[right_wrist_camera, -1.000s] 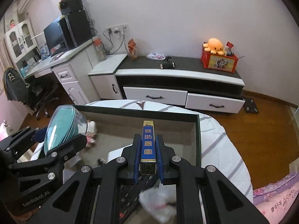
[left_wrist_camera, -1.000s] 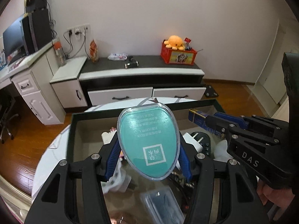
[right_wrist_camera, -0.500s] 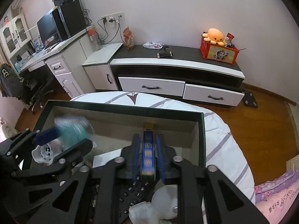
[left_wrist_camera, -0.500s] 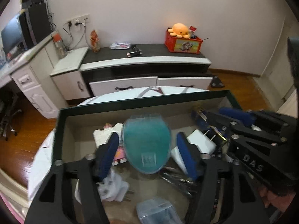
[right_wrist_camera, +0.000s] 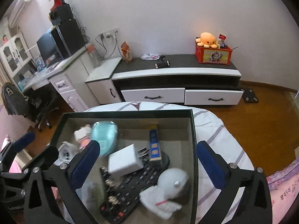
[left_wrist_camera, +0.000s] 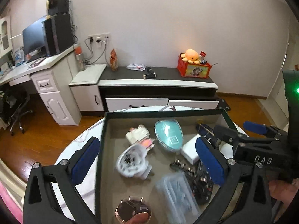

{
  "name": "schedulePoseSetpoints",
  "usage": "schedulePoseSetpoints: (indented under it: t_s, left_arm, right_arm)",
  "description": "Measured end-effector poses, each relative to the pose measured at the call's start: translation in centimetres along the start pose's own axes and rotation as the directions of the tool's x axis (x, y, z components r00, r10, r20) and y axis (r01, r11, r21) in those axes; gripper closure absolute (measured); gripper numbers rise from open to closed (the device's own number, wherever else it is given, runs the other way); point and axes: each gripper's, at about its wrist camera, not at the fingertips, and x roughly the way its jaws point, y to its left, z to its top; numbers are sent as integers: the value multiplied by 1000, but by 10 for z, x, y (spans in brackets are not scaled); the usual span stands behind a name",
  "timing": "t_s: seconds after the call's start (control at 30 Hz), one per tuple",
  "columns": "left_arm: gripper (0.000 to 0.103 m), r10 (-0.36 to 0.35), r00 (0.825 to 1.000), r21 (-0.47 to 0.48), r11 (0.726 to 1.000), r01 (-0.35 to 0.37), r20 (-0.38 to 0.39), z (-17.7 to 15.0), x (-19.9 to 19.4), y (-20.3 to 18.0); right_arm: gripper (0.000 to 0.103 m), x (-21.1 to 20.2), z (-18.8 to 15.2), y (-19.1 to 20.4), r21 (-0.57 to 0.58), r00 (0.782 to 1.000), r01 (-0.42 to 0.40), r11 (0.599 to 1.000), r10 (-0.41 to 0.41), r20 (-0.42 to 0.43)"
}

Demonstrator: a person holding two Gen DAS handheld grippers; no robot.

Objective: Organize rigid objects
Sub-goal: 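Withdraw both tools and move toward the glass jar and block donut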

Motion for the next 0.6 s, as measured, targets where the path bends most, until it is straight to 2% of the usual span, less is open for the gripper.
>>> schedulePoseSetpoints:
  t_s: [0.3, 0.6]
  left_arm:
    - [0, 20, 997, -19, 1000, -18, 78, -29, -76, 6]
    - [0, 54, 984, 1, 999, -55, 169, -87, -155, 10]
  right_arm:
    - [0, -68, -36, 23, -16, 998, 10, 1000, -9, 66]
    - [0, -162, -96, 32, -31, 985, 31, 999, -25, 170]
